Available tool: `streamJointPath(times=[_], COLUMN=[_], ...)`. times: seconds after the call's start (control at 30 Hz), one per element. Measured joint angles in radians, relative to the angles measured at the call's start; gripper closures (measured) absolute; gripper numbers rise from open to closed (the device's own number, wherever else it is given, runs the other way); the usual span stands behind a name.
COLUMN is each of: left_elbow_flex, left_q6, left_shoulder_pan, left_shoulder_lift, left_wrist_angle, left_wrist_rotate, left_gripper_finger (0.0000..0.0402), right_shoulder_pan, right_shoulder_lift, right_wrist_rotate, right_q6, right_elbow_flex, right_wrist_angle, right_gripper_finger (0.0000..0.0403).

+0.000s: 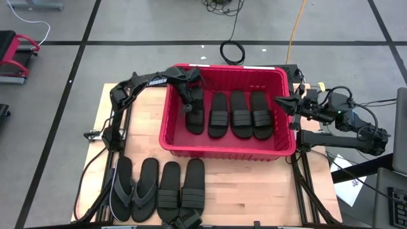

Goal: Pick and place slides into bin
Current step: Put the black slipper into the red bin

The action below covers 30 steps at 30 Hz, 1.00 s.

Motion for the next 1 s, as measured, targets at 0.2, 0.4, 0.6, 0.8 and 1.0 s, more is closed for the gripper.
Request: streamJointPath(times=[0.2, 0.4, 0.6, 0.8, 1.0], left_elbow_flex=[0.000, 0.000, 0.000, 0.000, 0.000], left_q6=[-0.002, -0.005, 0.005, 0.014, 0.016], left_shoulder_pan=[-0.009, -0.033, -0.044, -0.044, -0.045], left_shoulder_lift=[0.000, 0.000, 0.000, 0.000, 0.000], left_wrist_angle=[-0.036, -0.033, -0.029, -0.027, -0.026], left_wrist_rotate=[0.032, 0.033, 0.031, 0.003, -0.041], left_gripper_finger=[0.0401, 0.0401, 0.0401, 0.0400, 0.0392], right_shoulder_pan=[0.000, 0.000, 0.000, 0.000, 0.000], right_shoulder_lift=[0.000, 0.000, 0.000, 0.000, 0.000], right_wrist_rotate=[0.000, -0.001, -0.001, -0.002, -0.005], right_q6=[-0.001, -0.009, -0.018, -0.019, -0.019], right_elbow_flex=[0.000, 0.000, 0.000, 0.000, 0.000], right_wrist_angle=[-0.016, -0.029, -0.028, -0.028, -0.028], right_gripper_finger=[0.0390, 0.0390, 0.0390, 0.0390, 0.0390])
